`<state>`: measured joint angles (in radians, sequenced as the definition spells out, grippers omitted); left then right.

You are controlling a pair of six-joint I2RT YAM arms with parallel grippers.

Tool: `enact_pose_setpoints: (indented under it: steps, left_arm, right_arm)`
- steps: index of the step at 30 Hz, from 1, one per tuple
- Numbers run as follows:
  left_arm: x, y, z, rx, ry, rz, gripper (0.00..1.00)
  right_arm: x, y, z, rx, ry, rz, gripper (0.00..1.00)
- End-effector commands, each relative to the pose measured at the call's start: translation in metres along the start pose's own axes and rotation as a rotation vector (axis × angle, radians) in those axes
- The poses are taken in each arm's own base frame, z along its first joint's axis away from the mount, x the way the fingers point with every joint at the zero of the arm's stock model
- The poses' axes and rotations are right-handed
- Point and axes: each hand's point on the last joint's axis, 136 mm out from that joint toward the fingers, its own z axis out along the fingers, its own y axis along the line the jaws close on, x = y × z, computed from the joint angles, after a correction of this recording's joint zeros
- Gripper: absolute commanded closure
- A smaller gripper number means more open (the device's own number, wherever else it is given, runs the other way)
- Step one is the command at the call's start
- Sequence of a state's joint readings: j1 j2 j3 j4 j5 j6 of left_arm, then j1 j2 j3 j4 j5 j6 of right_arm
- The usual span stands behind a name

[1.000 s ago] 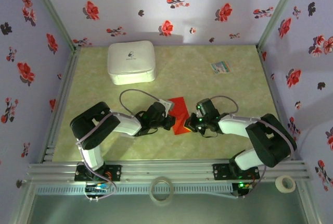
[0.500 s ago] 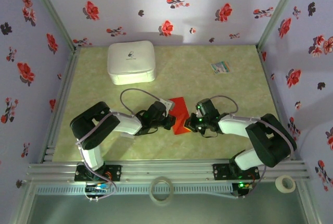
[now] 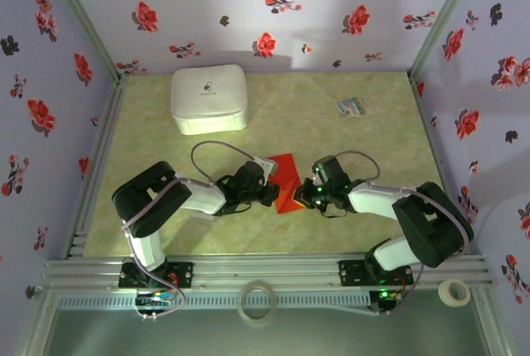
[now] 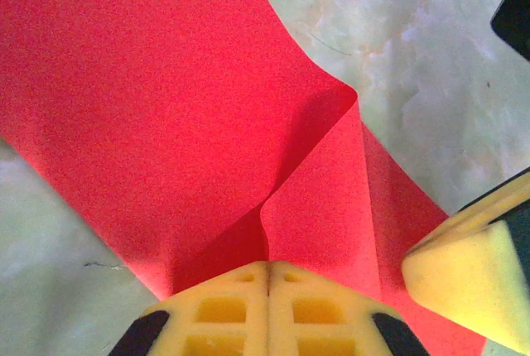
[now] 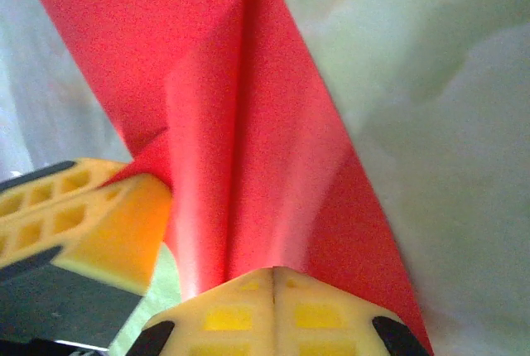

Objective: Fold a paper plane with a square sheet of paper (pick it up from the middle)
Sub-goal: Fold the triangle a second time at the center of the table.

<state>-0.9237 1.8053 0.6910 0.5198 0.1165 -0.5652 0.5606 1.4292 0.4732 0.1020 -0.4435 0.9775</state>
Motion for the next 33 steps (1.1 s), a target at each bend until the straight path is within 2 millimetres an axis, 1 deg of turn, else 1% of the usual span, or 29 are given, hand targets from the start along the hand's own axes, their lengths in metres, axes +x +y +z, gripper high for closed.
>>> enact_pose_setpoints:
  steps: [1, 3, 8, 12, 16, 21, 25, 27, 29, 30, 33]
  left_arm:
    - [0.016, 0.013, 0.002, -0.027, 0.044, -0.017, 1.0]
    - [0.015, 0.012, 0.002, -0.026, 0.043, -0.016, 1.0]
    - [0.016, 0.013, 0.003, -0.027, 0.044, -0.017, 1.0]
    - [0.016, 0.012, 0.003, -0.026, 0.043, -0.018, 1.0]
    - [0.015, 0.013, 0.003, -0.026, 0.041, -0.018, 1.0]
    - [0.015, 0.013, 0.003, -0.026, 0.043, -0.018, 1.0]
    - [0.017, 0.014, 0.003, -0.031, 0.048, -0.017, 1.0]
    - [0.018, 0.015, 0.003, -0.033, 0.05, -0.019, 1.0]
    - [0.019, 0.016, 0.003, -0.038, 0.053, -0.019, 1.0]
    - [0.019, 0.016, 0.002, -0.038, 0.055, -0.019, 1.0]
    - [0.019, 0.016, 0.002, -0.039, 0.057, -0.019, 1.0]
  right_arm:
    - [-0.014, 0.04, -0.007, -0.135, -0.028, -0.019, 0.97]
    - [-0.016, 0.048, -0.007, -0.163, -0.025, -0.021, 0.97]
    - [-0.018, 0.055, -0.001, -0.202, -0.013, -0.01, 0.97]
    - [-0.018, 0.053, 0.008, -0.195, 0.01, -0.001, 0.97]
    - [-0.017, 0.045, 0.016, -0.183, 0.023, 0.019, 0.98]
    - [-0.011, 0.015, 0.025, -0.105, 0.029, 0.049, 0.98]
    - [-0.006, -0.001, 0.029, -0.072, 0.024, 0.071, 0.98]
    - [-0.005, -0.004, 0.029, -0.065, 0.022, 0.073, 0.98]
    - [-0.007, -0.004, 0.028, -0.065, 0.017, 0.074, 0.98]
    - [-0.007, -0.001, 0.027, -0.075, 0.016, 0.068, 0.98]
    - [-0.013, 0.017, 0.021, -0.111, 0.009, 0.046, 0.97]
